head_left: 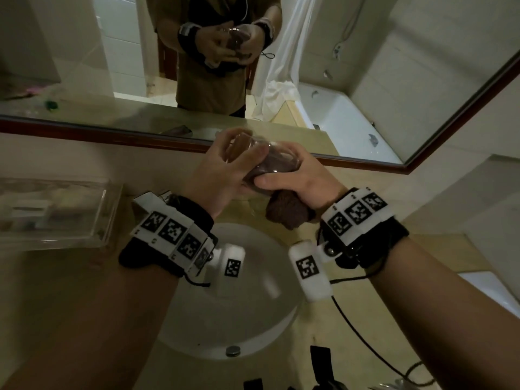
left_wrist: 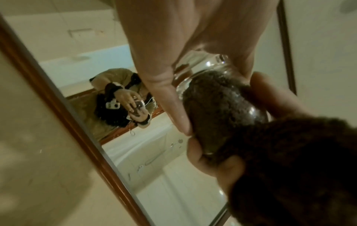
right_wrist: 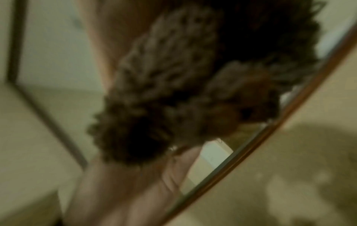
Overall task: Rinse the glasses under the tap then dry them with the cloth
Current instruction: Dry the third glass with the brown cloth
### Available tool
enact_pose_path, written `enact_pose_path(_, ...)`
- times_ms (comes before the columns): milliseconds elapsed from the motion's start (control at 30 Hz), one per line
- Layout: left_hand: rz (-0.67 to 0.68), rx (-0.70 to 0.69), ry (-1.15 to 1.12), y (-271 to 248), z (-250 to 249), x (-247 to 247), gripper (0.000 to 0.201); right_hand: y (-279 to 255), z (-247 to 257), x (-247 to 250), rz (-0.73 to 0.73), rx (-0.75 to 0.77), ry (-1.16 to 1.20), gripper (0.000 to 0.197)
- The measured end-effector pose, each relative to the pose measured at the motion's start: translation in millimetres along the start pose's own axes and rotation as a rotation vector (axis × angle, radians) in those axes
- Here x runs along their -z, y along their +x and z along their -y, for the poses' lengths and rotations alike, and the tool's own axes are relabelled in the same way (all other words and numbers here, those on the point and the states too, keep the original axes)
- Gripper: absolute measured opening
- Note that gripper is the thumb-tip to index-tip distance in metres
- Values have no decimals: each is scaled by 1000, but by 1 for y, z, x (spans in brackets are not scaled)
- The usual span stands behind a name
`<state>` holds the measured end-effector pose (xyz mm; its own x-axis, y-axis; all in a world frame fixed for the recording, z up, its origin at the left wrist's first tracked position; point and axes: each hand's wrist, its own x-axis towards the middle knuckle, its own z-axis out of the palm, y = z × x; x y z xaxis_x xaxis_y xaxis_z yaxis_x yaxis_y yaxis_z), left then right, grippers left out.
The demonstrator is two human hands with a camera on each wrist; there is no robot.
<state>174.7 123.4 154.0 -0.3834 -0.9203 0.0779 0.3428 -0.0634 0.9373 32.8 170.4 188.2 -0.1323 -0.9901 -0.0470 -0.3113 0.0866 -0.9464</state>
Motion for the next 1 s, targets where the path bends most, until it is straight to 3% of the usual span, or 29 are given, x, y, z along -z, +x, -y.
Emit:
enact_pose_path(100, 30, 128, -161, 0, -1, 1, 50, -9, 5, -6, -117, 206, -385, 78)
enact_pose_path(200, 77, 184, -165, 0, -4, 1, 64, -14, 6, -9, -130, 425, -745, 86)
enact_pose_path(333, -39, 98, -82, 0, -7, -2, 17, -12, 7, -10, -104, 312, -534, 88)
enact_pose_path(500, -72, -104, 113, -3, -5, 5, 23, 1, 6, -1, 64, -8, -23, 77)
enact_pose_path(600, -27, 19, -41, -3, -3, 5, 33, 0, 8, -6, -10, 71, -171, 74)
enact_pose_path(700, 26, 205, -167, -2, -7, 6, 54, -6, 9, -13, -80, 339, -636, 81)
enact_pose_path(767, -16, 206, -148, -2, -10, 5, 37, -10, 9, -16, -87, 435, -737, 83)
enact_pose_path(833, -101, 143, -96, -3, -12, 5, 17, -7, 8, -18, -91, 360, -590, 83)
enact_pose_path(900, -147, 13, 46, -3, -8, 7, 12, 1, 4, -15, -65, 196, -342, 78)
enact_pose_path(1000, -77, -94, 158, -7, -4, 8, 14, 12, -3, -7, 88, -19, -17, 79)
